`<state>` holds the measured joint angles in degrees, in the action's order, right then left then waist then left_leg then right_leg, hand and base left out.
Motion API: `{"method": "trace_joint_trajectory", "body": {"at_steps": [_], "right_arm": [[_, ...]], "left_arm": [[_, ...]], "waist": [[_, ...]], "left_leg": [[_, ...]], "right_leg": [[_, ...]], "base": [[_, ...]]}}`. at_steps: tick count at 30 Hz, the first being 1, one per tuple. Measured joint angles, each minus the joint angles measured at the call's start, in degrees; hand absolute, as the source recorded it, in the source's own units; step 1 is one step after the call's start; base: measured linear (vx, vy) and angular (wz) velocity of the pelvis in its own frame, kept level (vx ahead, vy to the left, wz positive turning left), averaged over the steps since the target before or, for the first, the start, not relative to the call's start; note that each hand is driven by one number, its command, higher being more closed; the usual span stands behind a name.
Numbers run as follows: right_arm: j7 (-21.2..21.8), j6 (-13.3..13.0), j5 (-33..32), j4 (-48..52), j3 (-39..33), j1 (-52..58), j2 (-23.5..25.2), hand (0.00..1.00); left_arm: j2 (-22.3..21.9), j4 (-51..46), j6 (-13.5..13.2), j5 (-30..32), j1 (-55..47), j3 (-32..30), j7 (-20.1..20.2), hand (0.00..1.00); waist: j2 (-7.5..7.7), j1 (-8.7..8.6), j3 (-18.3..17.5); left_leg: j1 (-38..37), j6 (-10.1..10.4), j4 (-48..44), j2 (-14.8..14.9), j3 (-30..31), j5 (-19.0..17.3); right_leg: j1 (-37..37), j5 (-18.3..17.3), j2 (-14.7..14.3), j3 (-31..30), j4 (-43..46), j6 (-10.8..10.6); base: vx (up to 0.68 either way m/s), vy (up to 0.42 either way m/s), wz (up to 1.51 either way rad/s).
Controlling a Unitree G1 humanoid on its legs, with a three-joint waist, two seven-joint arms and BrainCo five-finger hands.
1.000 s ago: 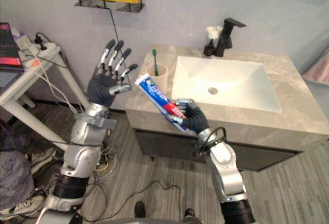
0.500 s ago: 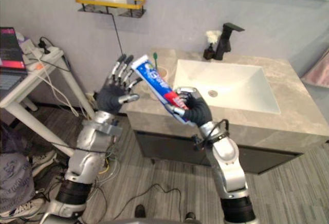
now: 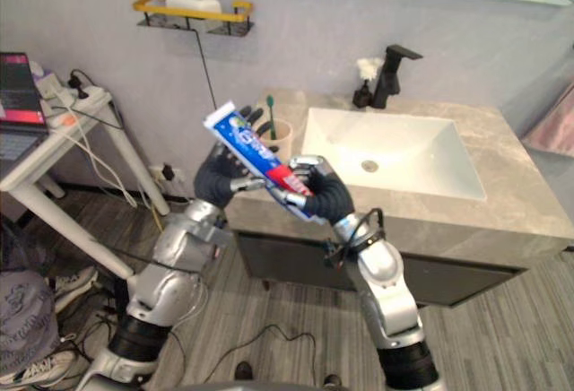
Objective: Organize washtable
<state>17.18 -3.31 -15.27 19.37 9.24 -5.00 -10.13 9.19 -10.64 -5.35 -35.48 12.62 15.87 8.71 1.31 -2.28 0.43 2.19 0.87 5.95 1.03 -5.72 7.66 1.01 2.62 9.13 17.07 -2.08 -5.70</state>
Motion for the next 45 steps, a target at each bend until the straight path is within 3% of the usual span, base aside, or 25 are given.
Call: {"method": "trace_joint_trajectory", "body": {"at_steps": [15,16,43,44,45], "right_arm": [[0.1,-0.1,0.1,-2.8,0.9,-0.1,0.0,1.00],[0.1,-0.1,0.2,-2.8,0.9,-0.1,0.0,1.00],[0.4,-0.6,0.2,-4.5,0.8,-0.1,0.8,1.00],[0.4,-0.6,0.2,-4.5,0.8,-0.1,0.8,0.00],[0.4,-0.6,0.2,-4.5,0.8,-0.1,0.8,0.00]], "left_arm": [[0.0,0.0,0.1,-2.8,3.6,2.2,0.0,0.00],[0.0,0.0,0.1,-2.8,3.6,2.1,0.0,1.00],[0.0,0.0,1.7,-6.6,4.0,1.9,1.0,1.00],[0.0,0.0,1.7,-6.6,4.0,1.9,1.0,1.00],[0.0,0.0,1.7,-6.6,4.0,1.8,1.0,1.00]], "waist": [[-0.05,-0.05,-0.7],[-0.05,-0.05,-0.8],[-0.04,-0.04,-0.9],[-0.04,-0.04,-0.9],[-0.04,-0.04,-0.9]], "left_leg": [[0.0,0.0,0.0,0.0,0.2,0.0],[0.0,0.0,0.0,0.0,0.2,0.0],[0.1,0.0,0.0,0.0,0.2,0.0],[0.0,0.0,0.0,0.0,0.2,0.0],[0.0,0.0,0.0,0.0,0.2,0.0]], "right_leg": [[0.0,0.0,0.0,0.1,0.1,0.0],[0.0,0.0,0.0,0.1,0.1,0.0],[0.0,0.0,0.0,0.2,0.1,0.0],[0.0,0.0,0.0,0.2,0.1,0.0],[0.0,0.0,0.0,0.2,0.1,0.0]], "base": [[0.00,0.000,0.00],[0.00,0.000,0.00],[0.00,0.000,0.00],[0.00,0.000,0.00],[0.00,0.000,0.00]]}}
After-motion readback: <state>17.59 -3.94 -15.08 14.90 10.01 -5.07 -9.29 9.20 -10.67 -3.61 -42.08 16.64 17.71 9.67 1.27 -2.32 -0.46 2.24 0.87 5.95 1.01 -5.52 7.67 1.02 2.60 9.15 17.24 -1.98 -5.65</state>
